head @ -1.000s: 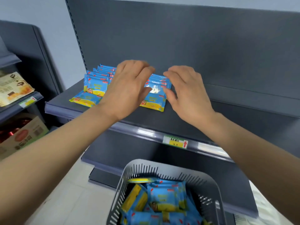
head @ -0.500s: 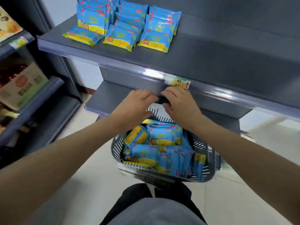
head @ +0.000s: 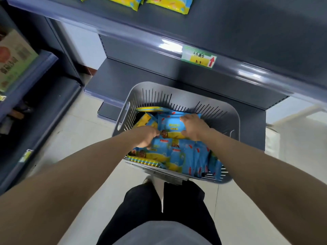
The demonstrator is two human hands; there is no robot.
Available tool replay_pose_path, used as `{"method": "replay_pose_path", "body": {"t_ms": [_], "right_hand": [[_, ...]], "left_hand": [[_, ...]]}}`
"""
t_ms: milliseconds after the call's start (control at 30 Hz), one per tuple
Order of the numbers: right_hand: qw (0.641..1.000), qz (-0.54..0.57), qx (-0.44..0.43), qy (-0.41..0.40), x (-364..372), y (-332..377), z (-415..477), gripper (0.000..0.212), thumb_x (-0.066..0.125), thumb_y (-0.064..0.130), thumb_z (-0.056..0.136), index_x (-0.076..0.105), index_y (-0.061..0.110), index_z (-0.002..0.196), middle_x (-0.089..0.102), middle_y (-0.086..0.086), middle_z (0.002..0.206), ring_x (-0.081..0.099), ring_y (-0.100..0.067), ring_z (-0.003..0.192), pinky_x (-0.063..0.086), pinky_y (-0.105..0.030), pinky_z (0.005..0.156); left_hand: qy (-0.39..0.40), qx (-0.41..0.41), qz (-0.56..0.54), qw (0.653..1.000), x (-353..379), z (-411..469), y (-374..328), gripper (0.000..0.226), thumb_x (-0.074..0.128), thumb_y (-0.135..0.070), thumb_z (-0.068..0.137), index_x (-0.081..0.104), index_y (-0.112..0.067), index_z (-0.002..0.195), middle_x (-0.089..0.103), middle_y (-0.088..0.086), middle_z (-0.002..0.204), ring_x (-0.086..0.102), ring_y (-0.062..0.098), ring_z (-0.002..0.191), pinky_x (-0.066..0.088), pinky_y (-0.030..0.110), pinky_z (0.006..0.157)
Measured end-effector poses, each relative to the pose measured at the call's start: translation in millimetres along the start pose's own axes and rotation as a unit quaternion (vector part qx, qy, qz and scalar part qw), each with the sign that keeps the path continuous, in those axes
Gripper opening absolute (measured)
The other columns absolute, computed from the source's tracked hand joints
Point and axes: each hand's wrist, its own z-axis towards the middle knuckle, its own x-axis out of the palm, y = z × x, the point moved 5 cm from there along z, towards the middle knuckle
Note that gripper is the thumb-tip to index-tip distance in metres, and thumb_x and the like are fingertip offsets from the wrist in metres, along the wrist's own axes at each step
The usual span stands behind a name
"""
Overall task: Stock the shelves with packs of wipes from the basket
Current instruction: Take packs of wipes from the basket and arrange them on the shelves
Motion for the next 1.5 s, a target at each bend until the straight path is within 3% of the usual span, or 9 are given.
{"method": "replay_pose_path", "body": {"t_ms": [167, 333, 400, 533, 700, 933, 1233, 1367, 1500], "right_hand": [[0.997, -0.048, 0.046, -0.037, -0.5, 2.6, 8.9, 0.037, 0.055, 0.017, 0.089, 0.05, 0.005, 0.123, 0.039, -0.018, 0.129, 0.034, -0.036, 0.121, 0.035, -0.047, 0.099], [0.999, 0.04, 0.014, 0.004, -15.0, 14.4, 1.5, 0.004, 0.046, 0.004, 0.088, 0.047, 0.008, 0.09, 0.05, -0.017, 0.117, 0.049, -0.031, 0.1, 0.036, -0.033, 0.071], [0.999, 0.037, 0.004, -0.026, -45.9, 17.7, -7.6, 0.013, 0.047, 0.007, 0.087, 0.044, 0.01, 0.075, 0.056, -0.017, 0.113, 0.053, -0.033, 0.099, 0.034, -0.031, 0.067], [0.991, 0.05, 0.003, -0.125, -130.7, 14.6, -34.4, 0.011, 0.054, 0.014, 0.082, 0.059, 0.012, 0.092, 0.061, -0.013, 0.108, 0.056, -0.033, 0.097, 0.037, -0.03, 0.07], [0.973, 0.087, -0.001, -0.215, -233.5, -1.0, -59.7, 0.01, 0.067, 0.016, 0.075, 0.06, 0.014, 0.083, 0.051, -0.002, 0.081, 0.048, -0.023, 0.077, 0.032, -0.027, 0.06], [0.907, 0.26, 0.002, -0.331, -328.1, -36.4, -31.3, 0.02, 0.074, 0.012, 0.068, 0.064, 0.015, 0.085, 0.058, -0.001, 0.086, 0.052, -0.017, 0.078, 0.042, -0.027, 0.069], [0.937, 0.192, 0.0, -0.291, -357.4, -37.1, 74.1, 0.029, 0.072, 0.017, 0.077, 0.067, 0.008, 0.104, 0.062, -0.006, 0.111, 0.056, -0.024, 0.102, 0.047, -0.03, 0.083], [0.951, 0.15, -0.008, -0.271, -367.1, -34.4, 106.0, 0.019, 0.07, 0.017, 0.08, 0.058, 0.004, 0.073, 0.052, -0.007, 0.078, 0.047, -0.023, 0.077, 0.038, -0.029, 0.061], [0.95, 0.134, 0.003, -0.282, -379.2, -37.7, 123.9, 0.045, 0.071, 0.017, 0.076, 0.033, 0.014, 0.053, 0.031, 0.001, 0.061, 0.034, -0.02, 0.062, 0.023, -0.029, 0.046]], "left_hand": [[0.015, -0.026, -0.007, 1.0, 3.2, 4.5, 4.1, 0.066, 0.071, -0.004, 0.077, 0.042, -0.011, 0.136, 0.049, 0.011, 0.137, 0.048, 0.029, 0.122, 0.042, 0.034, 0.095], [0.056, -0.001, 0.078, 0.995, -10.0, -2.3, -5.3, 0.058, 0.066, -0.007, 0.082, 0.044, -0.012, 0.136, 0.049, 0.009, 0.137, 0.047, 0.027, 0.123, 0.04, 0.031, 0.095], [0.043, 0.022, 0.086, 0.995, -27.4, -8.6, -14.0, 0.048, 0.063, -0.006, 0.081, 0.05, -0.011, 0.127, 0.055, 0.008, 0.127, 0.052, 0.027, 0.114, 0.042, 0.031, 0.088], [-0.068, 0.069, 0.083, 0.992, -88.5, -30.0, -35.0, 0.04, 0.063, -0.009, 0.076, 0.057, -0.014, 0.115, 0.061, 0.008, 0.111, 0.056, 0.029, 0.105, 0.037, 0.026, 0.076], [-0.229, 0.121, 0.039, 0.965, -180.2, -66.4, -53.3, 0.032, 0.067, -0.013, 0.072, 0.064, -0.018, 0.103, 0.065, 0.003, 0.098, 0.058, 0.024, 0.09, 0.037, 0.023, 0.066], [-0.356, 0.144, -0.04, 0.922, -284.2, -98.0, -56.5, 0.017, 0.07, -0.01, 0.072, 0.059, -0.017, 0.082, 0.06, -0.002, 0.077, 0.054, 0.02, 0.072, 0.043, 0.033, 0.065], [-0.412, 0.076, -0.115, 0.901, -353.1, -80.7, -4.7, 0.016, 0.07, -0.006, 0.075, 0.064, -0.013, 0.089, 0.063, 0.004, 0.082, 0.057, 0.023, 0.075, 0.044, 0.031, 0.067], [-0.421, 0.049, -0.14, 0.895, -372.0, -65.0, 20.3, 0.018, 0.071, -0.009, 0.076, 0.064, -0.016, 0.091, 0.064, 0.001, 0.085, 0.058, 0.019, 0.077, 0.045, 0.031, 0.07], [-0.401, 0.035, -0.138, 0.905, -384.3, -44.2, 33.6, 0.019, 0.072, -0.01, 0.077, 0.063, -0.021, 0.09, 0.059, -0.006, 0.08, 0.054, 0.015, 0.073, 0.04, 0.025, 0.067]]}}
